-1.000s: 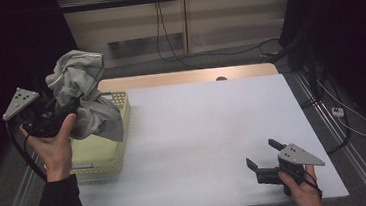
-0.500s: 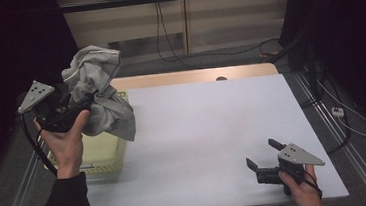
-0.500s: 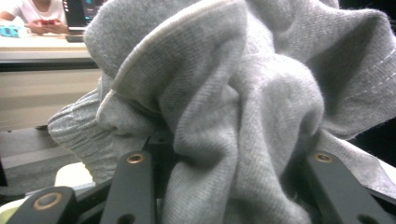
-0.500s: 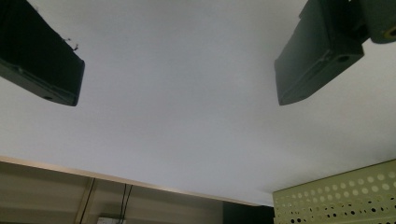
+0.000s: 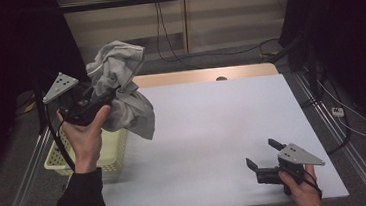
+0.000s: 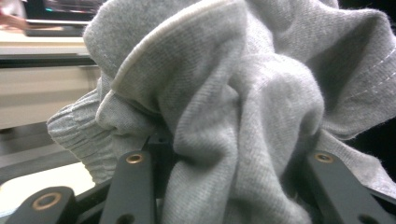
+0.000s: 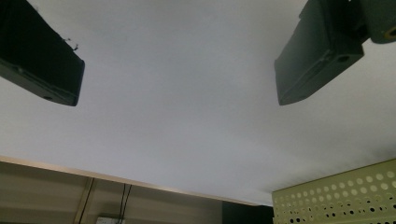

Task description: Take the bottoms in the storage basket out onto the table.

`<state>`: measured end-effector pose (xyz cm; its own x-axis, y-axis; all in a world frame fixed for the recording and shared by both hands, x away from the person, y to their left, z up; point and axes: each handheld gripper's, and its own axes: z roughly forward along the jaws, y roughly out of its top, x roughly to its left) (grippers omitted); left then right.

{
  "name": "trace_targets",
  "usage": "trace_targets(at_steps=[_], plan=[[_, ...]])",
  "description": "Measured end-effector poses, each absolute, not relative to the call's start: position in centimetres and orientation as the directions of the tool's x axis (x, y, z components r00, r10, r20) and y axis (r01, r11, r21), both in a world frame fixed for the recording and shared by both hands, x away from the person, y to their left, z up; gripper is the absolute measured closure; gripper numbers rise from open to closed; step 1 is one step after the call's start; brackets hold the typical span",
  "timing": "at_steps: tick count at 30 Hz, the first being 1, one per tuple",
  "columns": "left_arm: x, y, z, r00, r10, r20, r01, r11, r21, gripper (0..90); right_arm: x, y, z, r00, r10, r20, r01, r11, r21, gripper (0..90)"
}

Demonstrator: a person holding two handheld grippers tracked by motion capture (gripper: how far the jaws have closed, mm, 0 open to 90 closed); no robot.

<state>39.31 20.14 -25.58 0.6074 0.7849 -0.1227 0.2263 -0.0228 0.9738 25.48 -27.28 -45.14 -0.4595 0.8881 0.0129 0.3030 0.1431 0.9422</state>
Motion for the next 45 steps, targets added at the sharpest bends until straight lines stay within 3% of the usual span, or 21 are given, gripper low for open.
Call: trace_targets(at_steps=[45], plan=[[39.6, 9.6, -26.4, 0.742, 0.663, -0.099, 0.219, -0.1, 0.971, 54.2, 25.4, -27.3, -45.2, -0.459, 0.888, 0.014, 0.304, 0.142, 0.942, 1.8]])
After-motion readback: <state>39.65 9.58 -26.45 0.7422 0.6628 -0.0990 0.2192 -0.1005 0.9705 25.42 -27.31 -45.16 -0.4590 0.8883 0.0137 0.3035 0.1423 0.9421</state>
